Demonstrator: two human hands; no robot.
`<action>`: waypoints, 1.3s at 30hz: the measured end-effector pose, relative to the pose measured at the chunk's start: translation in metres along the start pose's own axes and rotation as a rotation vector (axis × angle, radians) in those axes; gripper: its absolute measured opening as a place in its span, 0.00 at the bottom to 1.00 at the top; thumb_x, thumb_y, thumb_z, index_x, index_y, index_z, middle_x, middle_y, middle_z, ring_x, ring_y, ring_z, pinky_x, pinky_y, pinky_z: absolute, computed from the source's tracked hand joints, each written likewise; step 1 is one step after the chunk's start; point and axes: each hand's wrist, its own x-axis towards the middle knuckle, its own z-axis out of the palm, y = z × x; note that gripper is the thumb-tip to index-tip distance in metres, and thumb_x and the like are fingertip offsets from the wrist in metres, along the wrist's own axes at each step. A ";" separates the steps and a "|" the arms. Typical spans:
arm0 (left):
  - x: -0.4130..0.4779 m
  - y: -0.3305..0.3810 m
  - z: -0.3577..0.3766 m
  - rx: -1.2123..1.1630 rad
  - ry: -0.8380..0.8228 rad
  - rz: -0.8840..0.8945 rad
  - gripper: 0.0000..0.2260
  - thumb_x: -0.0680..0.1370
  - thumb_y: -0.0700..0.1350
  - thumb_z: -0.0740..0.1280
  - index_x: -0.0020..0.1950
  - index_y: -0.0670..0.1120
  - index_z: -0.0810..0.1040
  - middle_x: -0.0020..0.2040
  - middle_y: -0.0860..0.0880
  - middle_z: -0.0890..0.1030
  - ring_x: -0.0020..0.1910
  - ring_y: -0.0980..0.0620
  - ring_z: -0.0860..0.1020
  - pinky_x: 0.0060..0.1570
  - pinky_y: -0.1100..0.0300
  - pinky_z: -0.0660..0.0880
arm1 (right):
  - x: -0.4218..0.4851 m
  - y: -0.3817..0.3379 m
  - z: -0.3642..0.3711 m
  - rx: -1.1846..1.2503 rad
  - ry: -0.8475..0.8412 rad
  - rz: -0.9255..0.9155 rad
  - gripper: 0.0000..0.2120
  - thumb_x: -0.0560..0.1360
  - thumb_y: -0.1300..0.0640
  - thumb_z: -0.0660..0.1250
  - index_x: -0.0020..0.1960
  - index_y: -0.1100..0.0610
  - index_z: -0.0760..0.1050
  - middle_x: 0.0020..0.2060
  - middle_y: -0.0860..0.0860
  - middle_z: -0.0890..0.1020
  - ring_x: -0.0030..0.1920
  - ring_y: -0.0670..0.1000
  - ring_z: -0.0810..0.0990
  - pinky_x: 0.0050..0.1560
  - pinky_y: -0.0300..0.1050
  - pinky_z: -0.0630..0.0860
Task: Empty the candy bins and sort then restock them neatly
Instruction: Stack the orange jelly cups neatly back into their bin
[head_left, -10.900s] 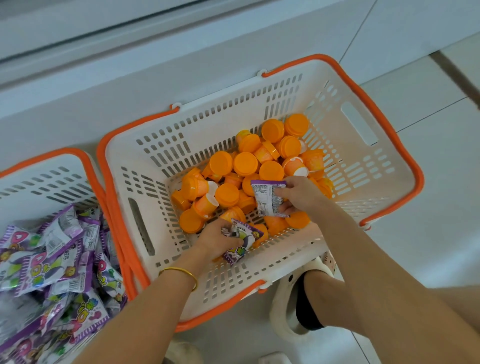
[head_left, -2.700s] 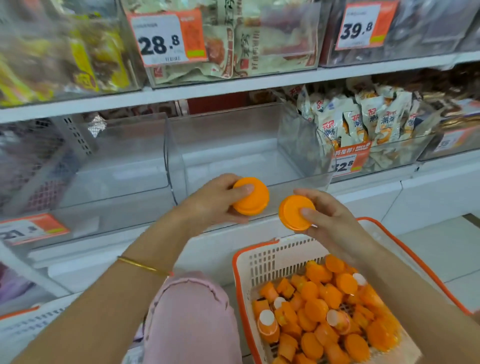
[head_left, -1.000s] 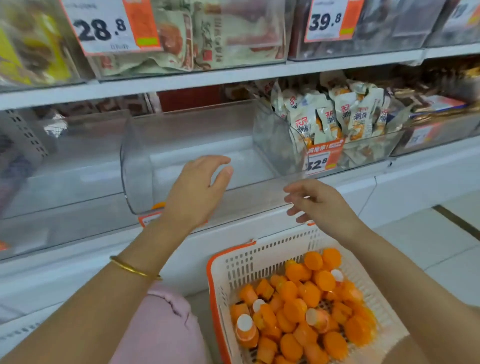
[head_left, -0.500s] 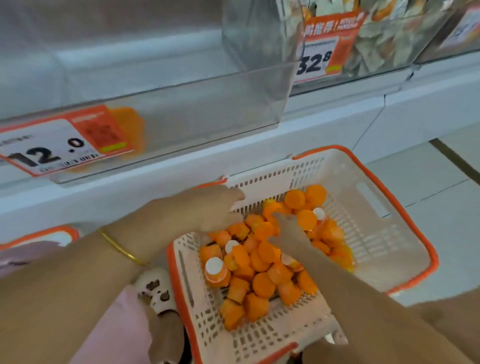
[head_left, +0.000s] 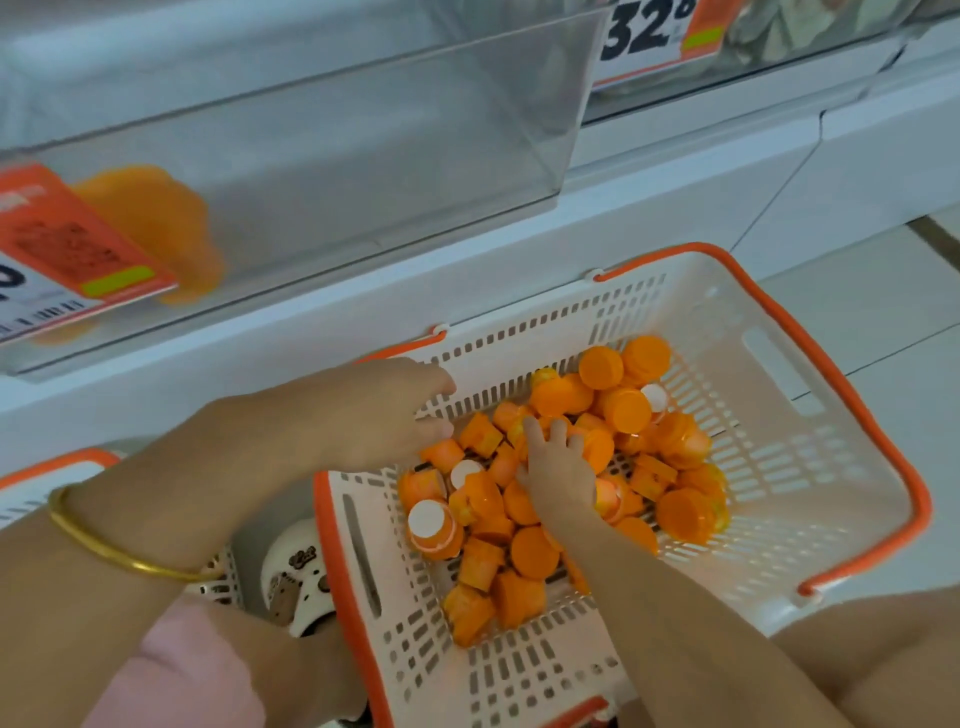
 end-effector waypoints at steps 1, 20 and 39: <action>0.001 0.001 0.000 0.002 0.001 0.004 0.22 0.81 0.53 0.57 0.75 0.51 0.60 0.73 0.51 0.66 0.64 0.54 0.72 0.59 0.63 0.68 | -0.002 0.000 -0.002 -0.037 -0.001 0.017 0.29 0.77 0.52 0.65 0.74 0.49 0.55 0.67 0.56 0.64 0.65 0.62 0.66 0.51 0.52 0.75; -0.025 0.040 -0.022 -0.404 0.271 0.358 0.27 0.76 0.44 0.70 0.73 0.51 0.65 0.65 0.46 0.73 0.63 0.47 0.71 0.63 0.49 0.70 | -0.096 -0.050 -0.238 1.149 -0.434 -0.051 0.17 0.74 0.47 0.67 0.60 0.50 0.73 0.52 0.55 0.81 0.47 0.56 0.82 0.35 0.51 0.80; -0.125 -0.006 -0.129 -0.771 0.952 0.242 0.09 0.80 0.41 0.61 0.57 0.54 0.70 0.47 0.60 0.74 0.43 0.69 0.73 0.43 0.78 0.67 | -0.107 -0.126 -0.335 1.246 -0.209 -0.409 0.12 0.73 0.60 0.68 0.57 0.56 0.74 0.52 0.55 0.78 0.47 0.53 0.79 0.35 0.43 0.78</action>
